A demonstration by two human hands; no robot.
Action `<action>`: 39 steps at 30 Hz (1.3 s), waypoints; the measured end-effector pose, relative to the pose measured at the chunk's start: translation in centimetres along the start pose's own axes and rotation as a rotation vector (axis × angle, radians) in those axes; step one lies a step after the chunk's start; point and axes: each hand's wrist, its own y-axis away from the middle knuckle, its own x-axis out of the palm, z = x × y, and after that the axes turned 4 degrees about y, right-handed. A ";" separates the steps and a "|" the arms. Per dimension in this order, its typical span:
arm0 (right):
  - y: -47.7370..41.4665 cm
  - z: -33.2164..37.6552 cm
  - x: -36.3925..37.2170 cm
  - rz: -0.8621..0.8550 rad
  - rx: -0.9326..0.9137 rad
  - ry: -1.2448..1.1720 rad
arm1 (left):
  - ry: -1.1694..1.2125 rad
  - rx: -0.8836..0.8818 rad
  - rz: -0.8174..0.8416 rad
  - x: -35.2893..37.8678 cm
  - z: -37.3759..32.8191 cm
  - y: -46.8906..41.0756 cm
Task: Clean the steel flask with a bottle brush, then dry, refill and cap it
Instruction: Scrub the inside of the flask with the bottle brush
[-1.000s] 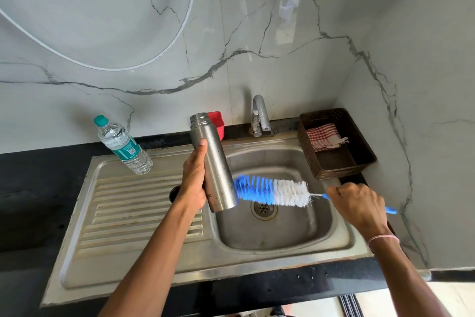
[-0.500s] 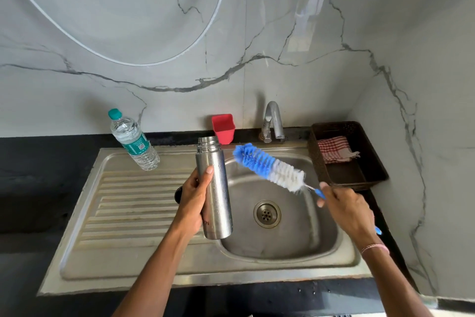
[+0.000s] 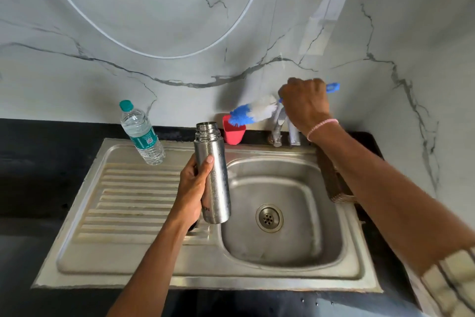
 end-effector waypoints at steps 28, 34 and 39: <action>-9.9 9.1 2.5 -0.041 -0.474 0.312 | 0.007 -0.056 -0.006 -2.9 0.2 -1.7; -6.8 7.6 1.6 -0.399 -0.390 -0.415 | 0.000 -0.063 -0.007 -2.5 0.1 -1.7; 5.2 8.2 2.4 0.098 -0.217 -1.198 | -0.041 -0.041 0.034 -1.5 -0.2 -1.5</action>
